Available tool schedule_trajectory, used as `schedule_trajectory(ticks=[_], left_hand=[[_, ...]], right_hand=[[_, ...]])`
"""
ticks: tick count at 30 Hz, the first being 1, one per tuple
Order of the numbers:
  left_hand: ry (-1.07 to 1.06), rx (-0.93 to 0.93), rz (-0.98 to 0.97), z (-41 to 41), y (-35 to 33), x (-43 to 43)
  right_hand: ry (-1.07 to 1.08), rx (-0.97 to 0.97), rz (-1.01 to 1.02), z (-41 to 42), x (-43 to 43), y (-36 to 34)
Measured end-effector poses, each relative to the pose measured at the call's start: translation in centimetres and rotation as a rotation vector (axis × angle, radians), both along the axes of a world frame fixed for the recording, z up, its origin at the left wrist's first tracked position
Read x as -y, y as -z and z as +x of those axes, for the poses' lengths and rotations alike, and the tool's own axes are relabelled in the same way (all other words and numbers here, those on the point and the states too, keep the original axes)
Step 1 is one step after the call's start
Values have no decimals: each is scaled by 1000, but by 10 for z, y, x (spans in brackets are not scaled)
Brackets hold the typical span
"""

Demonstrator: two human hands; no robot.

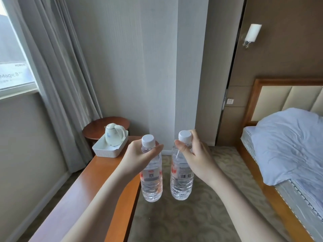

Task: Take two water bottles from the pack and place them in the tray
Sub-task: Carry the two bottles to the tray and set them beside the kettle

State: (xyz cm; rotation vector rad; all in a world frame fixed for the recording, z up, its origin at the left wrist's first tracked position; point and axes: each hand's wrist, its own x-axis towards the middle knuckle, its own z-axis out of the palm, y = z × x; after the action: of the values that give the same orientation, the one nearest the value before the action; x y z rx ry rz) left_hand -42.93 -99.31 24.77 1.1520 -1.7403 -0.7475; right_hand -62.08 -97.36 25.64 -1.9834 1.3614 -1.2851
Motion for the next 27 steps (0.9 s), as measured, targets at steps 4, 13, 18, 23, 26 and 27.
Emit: schedule_trajectory(ticks=[4,13,18,23,26,27], left_hand=[[21,-9,7,-11,7,76],[-94,-33,2,-31,22,253],[-187,-57,7,-26,23,336],[-318,-45,-24,0,28,404],[-392,-58,-6,29,35,443],[-406,-64,10,40,39,456]], right_hand=[[4,-7,28,-17,72,4],[-112,-66,39,-43,269,11],[-231,-98,31,-33,375,3],[-323,-111,25,-2,468,11],[-381,-93,33,30,521,20],[-398,-88,30,43,538,24]])
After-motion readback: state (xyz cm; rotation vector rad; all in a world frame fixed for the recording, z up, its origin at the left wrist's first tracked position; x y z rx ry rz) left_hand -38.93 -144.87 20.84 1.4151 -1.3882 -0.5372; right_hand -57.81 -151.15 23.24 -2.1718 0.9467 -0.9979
